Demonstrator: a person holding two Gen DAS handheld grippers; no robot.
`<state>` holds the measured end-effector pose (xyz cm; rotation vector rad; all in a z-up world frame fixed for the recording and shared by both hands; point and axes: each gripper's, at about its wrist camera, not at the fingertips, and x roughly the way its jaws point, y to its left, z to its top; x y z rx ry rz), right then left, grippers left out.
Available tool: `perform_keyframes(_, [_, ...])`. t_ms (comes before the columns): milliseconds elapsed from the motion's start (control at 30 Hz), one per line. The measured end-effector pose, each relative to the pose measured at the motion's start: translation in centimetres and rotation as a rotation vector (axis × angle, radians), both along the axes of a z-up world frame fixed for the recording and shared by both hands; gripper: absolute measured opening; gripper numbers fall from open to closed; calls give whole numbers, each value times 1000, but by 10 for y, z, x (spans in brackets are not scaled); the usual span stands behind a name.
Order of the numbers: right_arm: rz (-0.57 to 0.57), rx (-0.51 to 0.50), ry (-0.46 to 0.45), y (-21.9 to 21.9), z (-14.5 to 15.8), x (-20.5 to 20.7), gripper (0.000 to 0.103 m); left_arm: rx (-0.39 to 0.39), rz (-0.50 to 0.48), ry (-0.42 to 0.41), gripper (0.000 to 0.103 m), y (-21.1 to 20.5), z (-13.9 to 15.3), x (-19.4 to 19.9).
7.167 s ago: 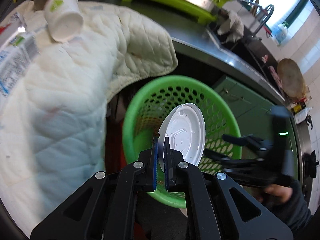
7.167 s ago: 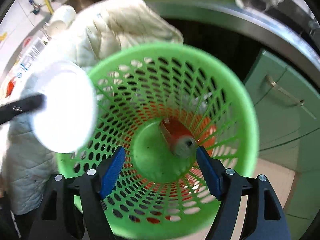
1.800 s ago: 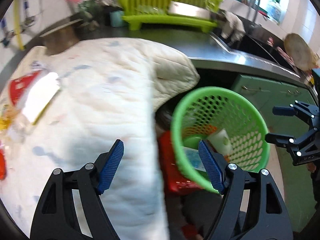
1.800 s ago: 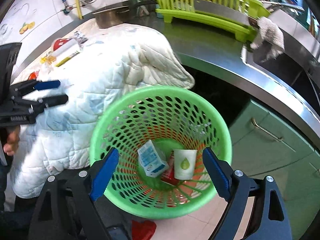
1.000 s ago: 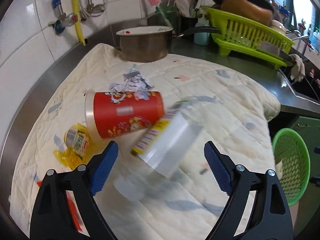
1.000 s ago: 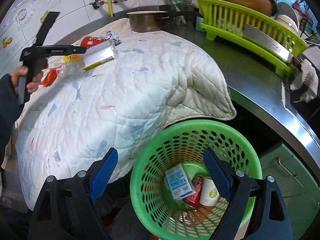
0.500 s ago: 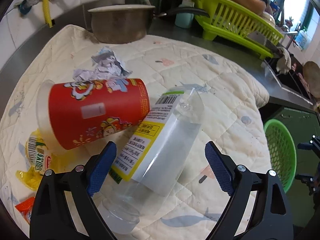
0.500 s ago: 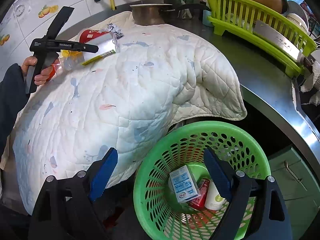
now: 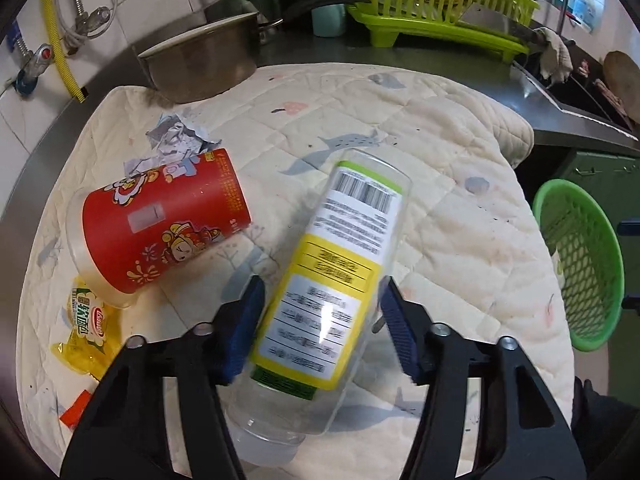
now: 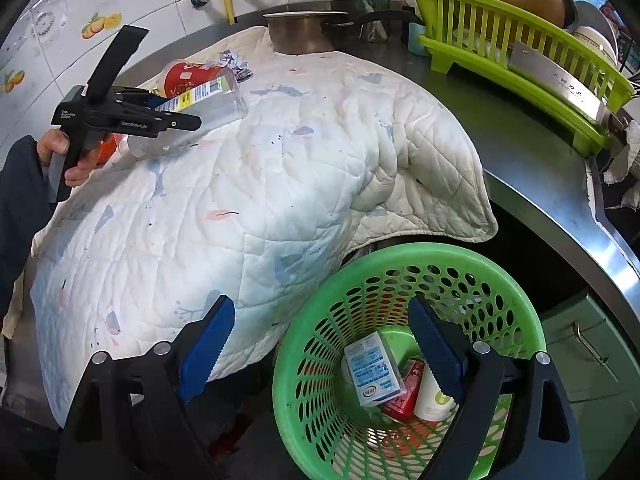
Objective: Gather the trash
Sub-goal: 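Grasp the clear plastic bottle with the left tool, then grasp the red printed cup with the right tool while the left tool holds the bottle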
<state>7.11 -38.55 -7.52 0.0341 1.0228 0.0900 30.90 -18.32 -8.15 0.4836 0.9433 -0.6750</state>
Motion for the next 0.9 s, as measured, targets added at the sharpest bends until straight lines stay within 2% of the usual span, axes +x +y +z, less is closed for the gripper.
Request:
perform_keyframes(167, [1, 3, -11, 2, 5, 1, 85, -19, 77, -33, 51, 10, 4, -6])
perform_keyframes(400, [58, 32, -58, 13, 24, 23, 85, -135, 205, -29, 46, 55, 21, -39])
perform_keyframes(633, [231, -9, -112, 65, 46, 85, 84, -243, 323, -24, 44, 108, 35, -74])
perform_keyframes(900, [438, -102, -141, 137, 54, 179, 81, -299, 404, -29, 43, 150, 44, -94])
